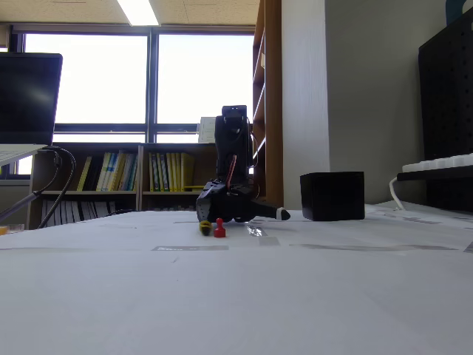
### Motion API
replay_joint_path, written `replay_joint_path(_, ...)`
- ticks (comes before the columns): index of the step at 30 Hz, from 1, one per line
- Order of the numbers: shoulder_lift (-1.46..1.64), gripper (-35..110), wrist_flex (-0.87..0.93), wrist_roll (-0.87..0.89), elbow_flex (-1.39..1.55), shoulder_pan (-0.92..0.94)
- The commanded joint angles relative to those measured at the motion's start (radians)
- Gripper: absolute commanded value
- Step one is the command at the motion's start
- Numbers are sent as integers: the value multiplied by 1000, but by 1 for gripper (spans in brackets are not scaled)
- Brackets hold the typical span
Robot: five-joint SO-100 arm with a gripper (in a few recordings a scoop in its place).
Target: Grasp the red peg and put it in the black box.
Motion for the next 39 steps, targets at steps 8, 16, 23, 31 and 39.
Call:
replay_joint_path(8,6,53,12,-2,61,37)
replay_joint_path(16,29,53,26,-2,103,46)
replay_joint_path(23,64,53,26,-6,161,54)
replay_joint_path(31,55,53,26,-17,147,54)
replay_joint_path(39,40,49,26,-23,140,43)
